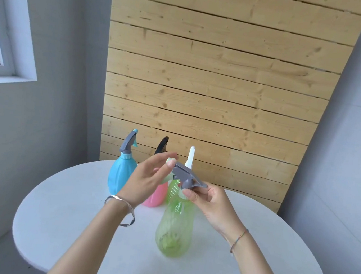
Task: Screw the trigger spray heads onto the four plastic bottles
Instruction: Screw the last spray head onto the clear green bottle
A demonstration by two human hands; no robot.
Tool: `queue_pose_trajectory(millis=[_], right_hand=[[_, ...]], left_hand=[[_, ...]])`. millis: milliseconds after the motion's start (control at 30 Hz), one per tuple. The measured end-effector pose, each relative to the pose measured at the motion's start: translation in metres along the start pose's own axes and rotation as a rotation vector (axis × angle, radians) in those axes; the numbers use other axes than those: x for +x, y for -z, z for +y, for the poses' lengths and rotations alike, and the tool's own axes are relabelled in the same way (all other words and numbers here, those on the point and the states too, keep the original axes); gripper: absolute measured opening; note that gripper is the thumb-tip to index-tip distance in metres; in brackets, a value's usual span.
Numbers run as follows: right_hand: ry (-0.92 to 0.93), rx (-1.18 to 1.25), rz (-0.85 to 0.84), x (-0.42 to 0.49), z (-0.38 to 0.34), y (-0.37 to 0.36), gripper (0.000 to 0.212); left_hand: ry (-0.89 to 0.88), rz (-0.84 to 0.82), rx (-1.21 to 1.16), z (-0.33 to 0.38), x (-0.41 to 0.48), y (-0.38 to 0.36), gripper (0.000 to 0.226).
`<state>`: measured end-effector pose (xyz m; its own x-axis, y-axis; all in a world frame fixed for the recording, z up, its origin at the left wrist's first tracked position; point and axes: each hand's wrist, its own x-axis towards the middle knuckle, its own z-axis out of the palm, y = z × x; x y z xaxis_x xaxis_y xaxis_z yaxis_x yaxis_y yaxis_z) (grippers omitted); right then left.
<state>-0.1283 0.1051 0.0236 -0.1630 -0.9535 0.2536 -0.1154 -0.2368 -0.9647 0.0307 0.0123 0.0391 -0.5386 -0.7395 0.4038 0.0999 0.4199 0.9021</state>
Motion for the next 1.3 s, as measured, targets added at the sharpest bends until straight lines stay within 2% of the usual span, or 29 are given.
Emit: queue_pose_trajectory(millis=[200, 300, 400, 500, 600, 767, 933, 967, 1100, 1300], right_hand=[[0.001, 0.005, 0.041, 0.001, 0.005, 0.001, 0.015], [-0.022, -0.007, 0.002, -0.001, 0.012, 0.001, 0.019], [-0.034, 0.031, -0.054, -0.002, 0.016, 0.0, 0.026], [0.033, 0.04, 0.107, -0.001, 0.021, -0.01, 0.024], [0.082, 0.005, 0.251, 0.001, 0.028, -0.022, 0.037], [0.004, 0.117, 0.025, -0.001, 0.026, -0.017, 0.035], [0.051, 0.087, 0.221, 0.002, 0.032, -0.027, 0.033], [0.045, 0.09, 0.214, 0.002, 0.032, -0.026, 0.035], [-0.04, 0.134, 0.01, -0.001, 0.026, -0.012, 0.041], [0.086, 0.081, 0.212, 0.004, 0.03, -0.025, 0.041]], left_hand=[[-0.06, -0.044, 0.007, -0.003, 0.012, -0.015, 0.017], [-0.092, -0.032, 0.025, -0.003, 0.013, -0.013, 0.029], [-0.129, -0.021, 0.043, -0.001, 0.013, -0.012, 0.032], [-0.157, -0.018, 0.068, 0.0, 0.012, -0.014, 0.034], [-0.172, -0.02, 0.077, 0.001, 0.012, -0.014, 0.034], [-0.148, -0.013, 0.057, 0.004, 0.01, -0.015, 0.036], [-0.151, -0.001, 0.058, 0.003, 0.009, -0.015, 0.035], [-0.153, -0.001, 0.055, 0.003, 0.009, -0.014, 0.035], [-0.163, -0.007, 0.051, 0.003, 0.008, -0.013, 0.034], [-0.17, 0.019, 0.047, 0.001, 0.005, -0.013, 0.032]])
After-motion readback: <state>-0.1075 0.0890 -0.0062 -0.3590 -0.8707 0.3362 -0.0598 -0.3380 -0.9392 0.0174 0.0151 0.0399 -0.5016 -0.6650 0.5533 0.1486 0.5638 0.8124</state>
